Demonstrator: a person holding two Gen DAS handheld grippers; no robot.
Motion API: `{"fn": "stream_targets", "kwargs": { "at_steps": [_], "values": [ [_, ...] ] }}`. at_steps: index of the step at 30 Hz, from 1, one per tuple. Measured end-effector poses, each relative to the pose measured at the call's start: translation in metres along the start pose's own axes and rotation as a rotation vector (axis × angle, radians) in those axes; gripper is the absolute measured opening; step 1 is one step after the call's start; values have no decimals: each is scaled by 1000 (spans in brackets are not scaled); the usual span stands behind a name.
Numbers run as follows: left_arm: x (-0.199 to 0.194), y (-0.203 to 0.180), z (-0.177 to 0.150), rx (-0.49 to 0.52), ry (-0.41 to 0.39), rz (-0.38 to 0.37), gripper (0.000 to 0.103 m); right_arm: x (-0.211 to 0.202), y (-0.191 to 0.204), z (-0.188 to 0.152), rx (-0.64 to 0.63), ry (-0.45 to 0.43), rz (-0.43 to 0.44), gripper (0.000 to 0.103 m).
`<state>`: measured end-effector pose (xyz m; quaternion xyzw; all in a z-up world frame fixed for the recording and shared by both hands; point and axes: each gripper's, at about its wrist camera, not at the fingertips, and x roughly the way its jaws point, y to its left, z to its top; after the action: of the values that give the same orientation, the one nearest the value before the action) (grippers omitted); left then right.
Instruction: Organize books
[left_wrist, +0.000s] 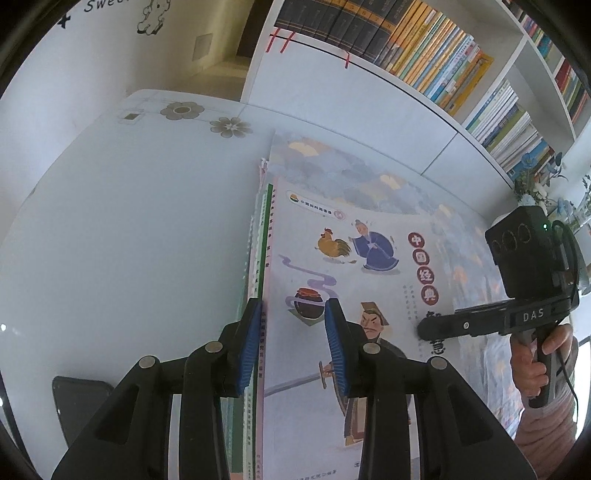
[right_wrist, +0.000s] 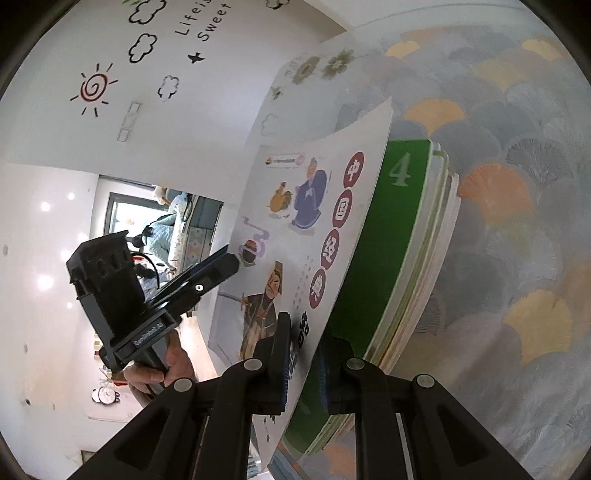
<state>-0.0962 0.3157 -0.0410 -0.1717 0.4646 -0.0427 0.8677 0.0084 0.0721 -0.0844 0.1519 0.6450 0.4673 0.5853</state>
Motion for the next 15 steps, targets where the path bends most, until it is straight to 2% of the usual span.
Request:
{"fn": "stream_targets", "kwargs": {
  "at_steps": [5, 10, 15],
  "values": [
    [2, -3, -1, 22, 20, 51, 31, -1, 1, 0, 24, 3, 14, 15],
    [-4, -8, -1, 32, -8, 85, 33, -3, 2, 2, 39, 7, -5, 15],
    [-9, -12, -2, 45, -13, 114, 33, -5, 0, 3, 71, 9, -6, 20]
  ]
}}
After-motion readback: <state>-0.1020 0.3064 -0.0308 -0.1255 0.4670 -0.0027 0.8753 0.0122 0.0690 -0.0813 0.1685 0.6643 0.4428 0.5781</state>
